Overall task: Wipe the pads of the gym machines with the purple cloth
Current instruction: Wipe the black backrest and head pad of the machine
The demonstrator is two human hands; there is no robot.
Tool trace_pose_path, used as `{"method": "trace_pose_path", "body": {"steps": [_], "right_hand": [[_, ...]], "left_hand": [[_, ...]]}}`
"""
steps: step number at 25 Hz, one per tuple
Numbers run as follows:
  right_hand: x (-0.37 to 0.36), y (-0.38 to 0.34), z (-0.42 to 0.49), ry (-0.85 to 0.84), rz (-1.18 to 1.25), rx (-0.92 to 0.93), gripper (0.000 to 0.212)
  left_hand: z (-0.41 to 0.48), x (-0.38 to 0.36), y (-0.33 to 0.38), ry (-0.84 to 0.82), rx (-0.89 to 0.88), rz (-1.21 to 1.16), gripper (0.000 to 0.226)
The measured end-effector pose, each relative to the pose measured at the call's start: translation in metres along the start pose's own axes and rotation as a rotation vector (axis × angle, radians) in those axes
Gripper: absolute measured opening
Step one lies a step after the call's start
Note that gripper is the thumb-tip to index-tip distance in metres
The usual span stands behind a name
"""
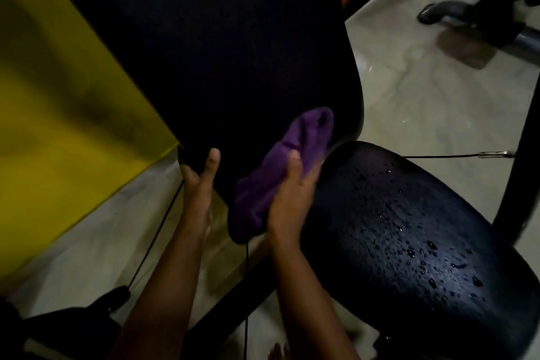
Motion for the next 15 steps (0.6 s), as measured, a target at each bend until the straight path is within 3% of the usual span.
{"method": "trace_pose_path", "body": {"steps": [3,5,8,10,13,15], "right_hand": [[-0.059,0.009,-0.004,-0.141,-0.398,0.316,0.062],[-0.068,0.027,0.008,-0.05,-0.51,0.36,0.062],[-0.044,0.055,0.048,0.175,-0.477,0.316,0.061],[-0.021,0.073,0.074,0.267,-0.356,0.182,0.06],[-0.004,0.087,0.095,0.312,-0.16,-0.091,0.06],[-0.001,0.077,0.096,0.291,-0.172,-0.143,0.058]], "left_hand": [[0.012,-0.005,-0.007,-0.002,0.016,-0.121,0.12],[0.012,-0.01,-0.01,0.094,-0.01,-0.125,0.121],[0.013,-0.021,-0.012,0.279,-0.088,-0.071,0.1],[0.016,-0.024,-0.011,0.369,-0.147,-0.04,0.099],[0.019,-0.024,-0.015,0.407,-0.169,0.01,0.1],[0.017,-0.023,-0.014,0.418,-0.175,0.04,0.104]]}}
Point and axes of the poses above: each hand's wrist, its own z-axis towards the middle knuckle, its own x-axis out of the back of the hand, y = z × x, the point moved 3 cm from there along z, towards the middle knuckle, and after that the axes turned 4 degrees about z, right-handed, at the moved point
